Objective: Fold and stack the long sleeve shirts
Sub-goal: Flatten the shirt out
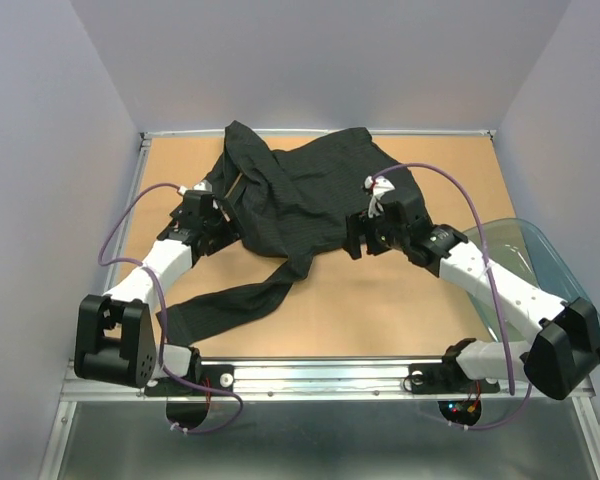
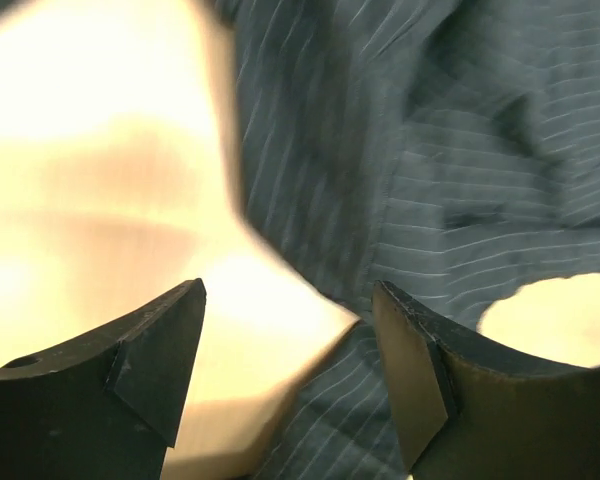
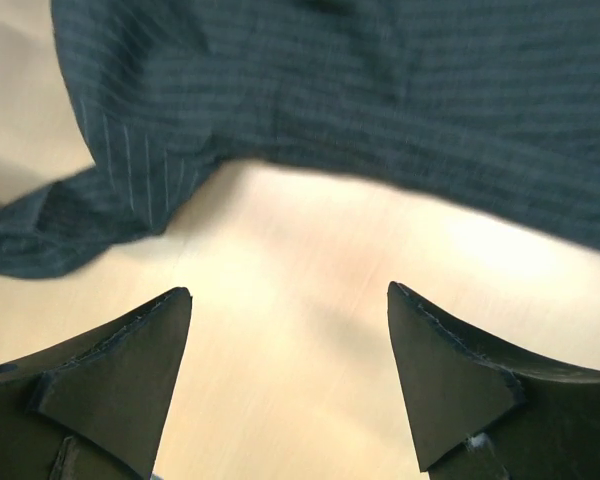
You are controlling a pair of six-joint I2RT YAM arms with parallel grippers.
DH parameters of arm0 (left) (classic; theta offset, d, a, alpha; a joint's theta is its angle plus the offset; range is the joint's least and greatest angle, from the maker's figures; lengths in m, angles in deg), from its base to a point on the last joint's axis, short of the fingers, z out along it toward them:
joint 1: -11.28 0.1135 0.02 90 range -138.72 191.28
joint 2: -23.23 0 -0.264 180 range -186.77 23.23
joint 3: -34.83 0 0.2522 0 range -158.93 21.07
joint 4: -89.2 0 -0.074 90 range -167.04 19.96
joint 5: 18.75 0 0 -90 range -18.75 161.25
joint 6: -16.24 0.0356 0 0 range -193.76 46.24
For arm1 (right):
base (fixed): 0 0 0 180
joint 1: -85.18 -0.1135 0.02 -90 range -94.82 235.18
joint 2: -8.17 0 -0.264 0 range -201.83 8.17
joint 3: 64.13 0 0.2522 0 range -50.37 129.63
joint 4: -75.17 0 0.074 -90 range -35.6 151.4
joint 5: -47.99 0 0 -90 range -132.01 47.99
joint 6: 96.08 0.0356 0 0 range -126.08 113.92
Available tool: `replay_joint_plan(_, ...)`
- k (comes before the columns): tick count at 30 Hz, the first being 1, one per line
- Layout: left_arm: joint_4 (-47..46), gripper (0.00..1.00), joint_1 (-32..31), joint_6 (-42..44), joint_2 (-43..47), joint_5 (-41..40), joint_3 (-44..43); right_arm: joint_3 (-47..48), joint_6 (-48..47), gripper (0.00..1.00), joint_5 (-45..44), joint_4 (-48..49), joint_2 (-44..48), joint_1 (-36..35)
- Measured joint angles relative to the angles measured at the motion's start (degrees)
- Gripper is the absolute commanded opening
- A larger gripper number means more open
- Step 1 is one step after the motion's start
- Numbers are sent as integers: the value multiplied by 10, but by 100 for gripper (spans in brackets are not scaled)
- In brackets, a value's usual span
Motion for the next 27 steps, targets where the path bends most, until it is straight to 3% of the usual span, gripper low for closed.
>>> replay_joint_plan(11,-128,71,12,-74,-75,-53,26,-43,37,84,-21,19,29,-2)
replay_joint_plan(19,-187,68,37,-108,-203,-62,-19,-43,47,84,-57,32,48,-2)
replay_joint_plan(27,-226,54,42,-126,-260,-61,-44,-43,50,84,-87,34,48,-2)
